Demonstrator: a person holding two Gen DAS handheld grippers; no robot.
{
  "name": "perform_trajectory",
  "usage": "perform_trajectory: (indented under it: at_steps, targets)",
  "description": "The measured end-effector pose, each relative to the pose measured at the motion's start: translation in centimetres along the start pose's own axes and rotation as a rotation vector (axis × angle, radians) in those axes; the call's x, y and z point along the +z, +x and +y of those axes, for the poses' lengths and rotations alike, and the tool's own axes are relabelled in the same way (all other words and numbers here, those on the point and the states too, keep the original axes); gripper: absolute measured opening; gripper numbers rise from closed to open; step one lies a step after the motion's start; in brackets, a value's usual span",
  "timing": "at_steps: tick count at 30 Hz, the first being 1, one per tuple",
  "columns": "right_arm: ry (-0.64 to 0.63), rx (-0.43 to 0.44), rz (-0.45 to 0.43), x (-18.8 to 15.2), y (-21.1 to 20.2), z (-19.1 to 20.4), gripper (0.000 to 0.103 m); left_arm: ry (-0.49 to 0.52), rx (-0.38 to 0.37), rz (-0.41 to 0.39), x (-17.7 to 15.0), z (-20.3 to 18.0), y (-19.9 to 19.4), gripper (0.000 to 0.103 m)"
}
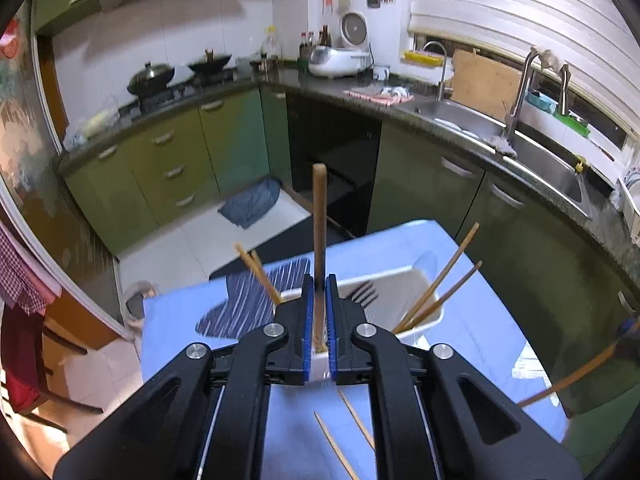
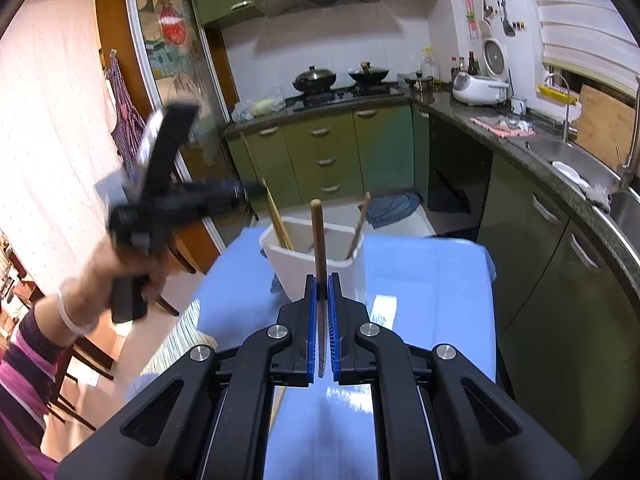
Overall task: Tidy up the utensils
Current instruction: 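Lift the chopsticks over the white caddy and open both tools to drop them, then lower both tools and grasp the last two chopsticks, one each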
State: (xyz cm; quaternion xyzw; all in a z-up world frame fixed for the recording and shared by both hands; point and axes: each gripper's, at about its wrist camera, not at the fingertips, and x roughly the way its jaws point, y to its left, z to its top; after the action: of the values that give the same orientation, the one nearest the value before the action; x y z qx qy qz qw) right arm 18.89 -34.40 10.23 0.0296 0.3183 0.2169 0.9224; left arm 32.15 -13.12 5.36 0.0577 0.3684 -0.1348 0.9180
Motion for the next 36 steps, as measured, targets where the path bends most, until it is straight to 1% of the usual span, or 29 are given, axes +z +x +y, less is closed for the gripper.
perform_trajectory:
  at_steps: [1, 2, 3, 4, 8, 11, 13, 15, 18, 20, 23, 26, 27, 28, 29, 32, 35, 36]
  targets:
    - [0.001, 0.006, -0.009, 0.6, -0.1, 0.2, 0.006, -0.004, -0.001, -0.002, -0.2, 0.3, -0.2, 0.022]
    - [0.002, 0.013, -0.019, 1.3, -0.1, 0.5, 0.006, -0.01, -0.002, -0.009, -0.3, 0.6, -0.6, 0.03]
    - [0.002, 0.019, -0.031, 2.1, -0.1, 0.7, 0.006, -0.018, -0.002, -0.025, -0.4, 0.9, -1.3, 0.041]
    - [0.004, 0.02, -0.051, 3.3, 0.0, 0.8, 0.006, -0.019, -0.002, -0.041, -0.5, 1.1, -2.1, 0.043]
    - [0.037, 0.016, -0.122, 7.4, 0.7, 0.9, 0.006, -0.016, -0.014, -0.073, -1.1, 1.5, -5.1, 0.043]
    - [0.065, -0.033, -0.17, 10.2, 2.1, 0.4, 0.006, -0.012, -0.018, -0.089, -1.8, 1.7, -6.8, 0.043]
    - [0.081, -0.079, -0.173, 11.5, 4.1, -0.1, 0.006, -0.007, -0.021, -0.085, -2.7, 1.6, -7.7, 0.043]
    - [0.093, -0.105, -0.158, 12.1, 5.9, -0.7, 0.006, 0.002, -0.027, -0.071, -3.7, 1.5, -8.1, 0.043]
    - [0.111, -0.136, -0.109, 12.2, 9.5, -1.8, 0.006, 0.006, -0.039, -0.039, -5.3, 1.6, -8.2, 0.043]
    - [0.12, -0.147, -0.068, 11.5, 11.7, -2.4, 0.006, 0.008, -0.042, -0.021, -6.1, 1.7, -8.1, 0.043]
    - [0.113, -0.148, -0.028, 10.1, 13.6, -2.6, 0.007, 0.004, -0.038, -0.004, -7.1, 1.9, -8.1, 0.044]
    - [0.097, -0.141, -0.001, 9.2, 14.5, -2.5, 0.007, -0.004, -0.032, 0.01, -7.7, 2.2, -8.1, 0.044]
    - [0.097, -0.138, -0.002, 9.1, 14.5, -2.4, 0.008, -0.009, -0.027, 0.012, -7.7, 2.4, -8.1, 0.044]
    - [0.092, -0.133, -0.004, 9.0, 14.3, -2.3, 0.015, -0.014, -0.027, 0.016, -7.9, 2.5, -8.1, 0.045]
    - [0.089, -0.13, -0.01, 8.7, 13.9, -2.1, 0.016, -0.021, -0.025, 0.019, -8.0, 2.6, -8.1, 0.045]
    - [0.081, -0.119, -0.038, 8.0, 11.7, -1.4, 0.017, -0.023, -0.023, 0.032, -8.5, 2.5, -7.9, 0.046]
    - [0.073, -0.1, -0.064, 6.5, 8.7, -1.1, 0.017, -0.027, -0.023, 0.065, -9.4, 2.2, -6.9, 0.047]
    - [0.069, -0.1, -0.064, 5.9, 7.9, -1.0, 0.017, -0.031, -0.022, 0.087, -10.0, 2.0, -6.2, 0.047]
